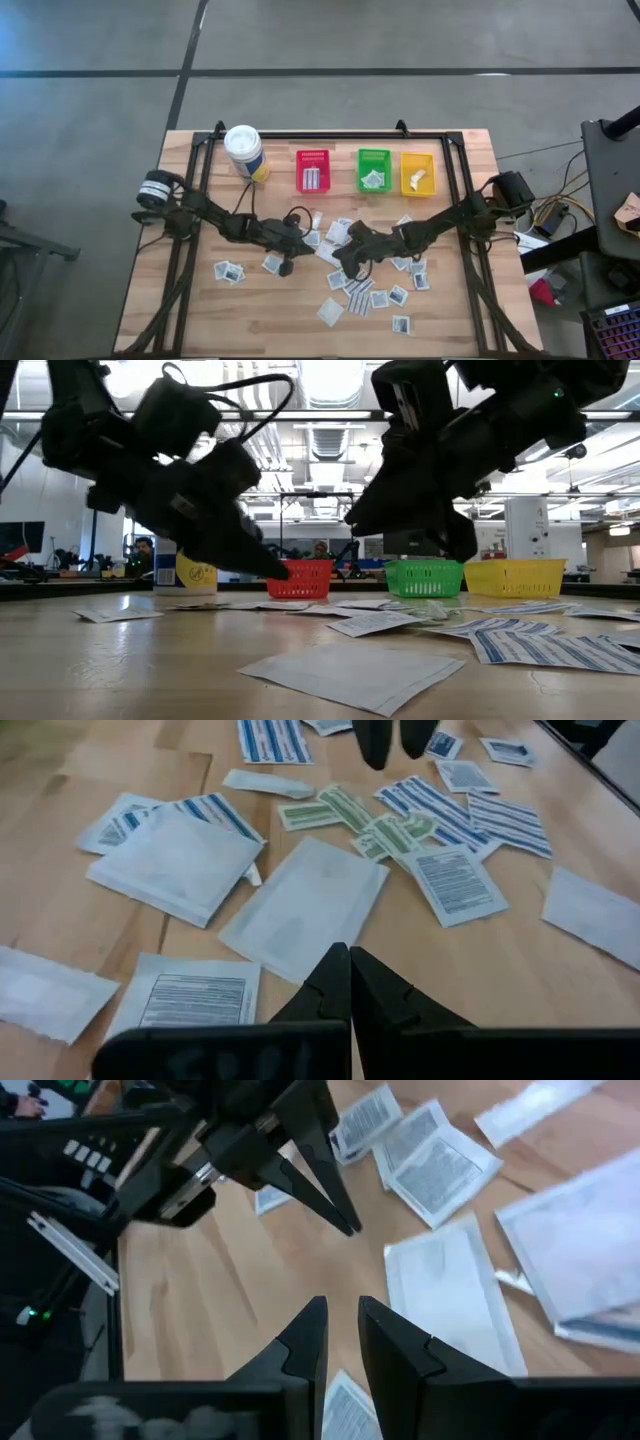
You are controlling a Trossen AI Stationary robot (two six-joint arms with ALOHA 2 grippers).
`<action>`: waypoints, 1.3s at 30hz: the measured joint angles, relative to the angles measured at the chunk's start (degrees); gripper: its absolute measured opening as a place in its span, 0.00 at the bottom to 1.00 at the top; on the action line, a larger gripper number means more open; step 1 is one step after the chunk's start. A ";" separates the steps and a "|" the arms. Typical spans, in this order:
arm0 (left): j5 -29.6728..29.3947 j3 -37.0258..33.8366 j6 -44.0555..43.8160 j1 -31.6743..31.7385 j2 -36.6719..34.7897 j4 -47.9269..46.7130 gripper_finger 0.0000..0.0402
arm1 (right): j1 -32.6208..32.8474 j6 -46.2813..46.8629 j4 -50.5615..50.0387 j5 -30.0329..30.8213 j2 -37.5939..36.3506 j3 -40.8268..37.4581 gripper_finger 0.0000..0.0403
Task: Pick & Place First Aid Supplies
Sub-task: Put the blue bandage in the red bin
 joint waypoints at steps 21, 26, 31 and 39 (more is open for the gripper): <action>-0.01 5.91 2.52 -0.19 6.29 -5.33 0.00 | 1.34 2.08 -9.39 2.16 -0.44 0.06 0.15; 0.07 5.91 2.58 -0.32 6.29 -5.54 0.00 | -0.45 4.21 -10.05 1.41 0.72 -0.07 0.15; 1.04 5.91 2.57 -0.32 6.26 -6.03 0.00 | -1.93 6.60 -10.79 -1.20 2.71 -0.09 0.18; 3.02 5.89 2.67 -0.32 6.26 -6.38 0.00 | -2.87 6.91 -10.55 -1.36 3.98 0.32 0.31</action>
